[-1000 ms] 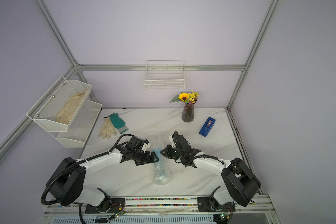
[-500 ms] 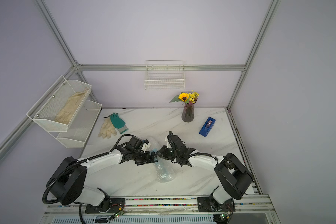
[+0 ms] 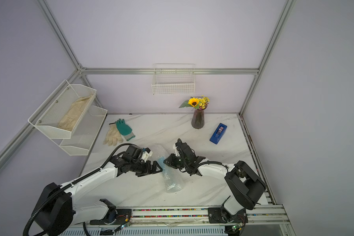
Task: Wrap wine glasses in bubble wrap
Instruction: Wrap the wine glass in bubble wrap.
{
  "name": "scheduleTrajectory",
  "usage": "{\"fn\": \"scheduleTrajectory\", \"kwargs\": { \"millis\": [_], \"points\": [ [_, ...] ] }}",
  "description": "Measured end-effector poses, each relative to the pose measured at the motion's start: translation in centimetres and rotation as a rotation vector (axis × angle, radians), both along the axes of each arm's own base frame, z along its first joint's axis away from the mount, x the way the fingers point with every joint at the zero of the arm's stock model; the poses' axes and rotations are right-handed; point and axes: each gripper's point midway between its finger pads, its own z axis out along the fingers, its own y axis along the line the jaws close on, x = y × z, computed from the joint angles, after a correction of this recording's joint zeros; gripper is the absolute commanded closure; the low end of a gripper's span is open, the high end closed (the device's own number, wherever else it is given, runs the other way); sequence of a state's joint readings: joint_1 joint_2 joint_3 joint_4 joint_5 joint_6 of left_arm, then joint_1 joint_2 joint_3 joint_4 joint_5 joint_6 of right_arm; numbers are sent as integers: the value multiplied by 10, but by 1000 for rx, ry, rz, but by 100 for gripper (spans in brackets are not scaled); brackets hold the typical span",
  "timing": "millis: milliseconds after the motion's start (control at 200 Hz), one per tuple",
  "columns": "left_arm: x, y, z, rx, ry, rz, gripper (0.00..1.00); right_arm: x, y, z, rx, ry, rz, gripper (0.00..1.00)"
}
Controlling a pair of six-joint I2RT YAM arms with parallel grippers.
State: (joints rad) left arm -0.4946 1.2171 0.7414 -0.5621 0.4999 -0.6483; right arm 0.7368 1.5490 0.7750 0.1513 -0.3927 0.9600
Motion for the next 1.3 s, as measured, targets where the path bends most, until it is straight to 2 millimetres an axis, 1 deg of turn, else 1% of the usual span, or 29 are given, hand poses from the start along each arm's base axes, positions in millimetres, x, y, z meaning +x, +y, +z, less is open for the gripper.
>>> {"fn": "scheduleTrajectory", "kwargs": {
  "millis": [160,245,325,390,485,570,645,820,960,1070,1180,1300],
  "points": [
    [8,27,22,-5,-37,151,0,-2,3,0,-1,-6,5,80],
    [13,33,35,-39,-79,219,0,-3,3,0,-2,-10,6,79],
    [18,35,39,-74,-98,275,0,-3,4,0,-6,-15,6,77],
    [23,35,37,-105,-101,311,0,-3,4,0,-9,-20,6,74],
    [32,30,33,-141,-92,335,0,-3,4,0,-13,-33,7,71],
    [42,22,33,-173,-95,330,0,-3,5,1,-15,-43,11,68],
    [47,17,27,-178,-83,321,0,-3,6,1,-16,-48,15,65],
    [53,15,7,-154,-37,322,0,-5,8,4,-15,-66,28,61],
    [55,11,-1,-150,-18,308,0,-7,9,4,-20,-78,39,60],
    [55,10,0,-159,-19,300,0,-8,10,4,-22,-85,44,59],
    [57,8,4,-175,-36,294,0,-9,9,5,-16,-92,51,55],
    [58,6,8,-192,-54,289,0,-12,8,6,-7,-101,58,54]
  ]
}}
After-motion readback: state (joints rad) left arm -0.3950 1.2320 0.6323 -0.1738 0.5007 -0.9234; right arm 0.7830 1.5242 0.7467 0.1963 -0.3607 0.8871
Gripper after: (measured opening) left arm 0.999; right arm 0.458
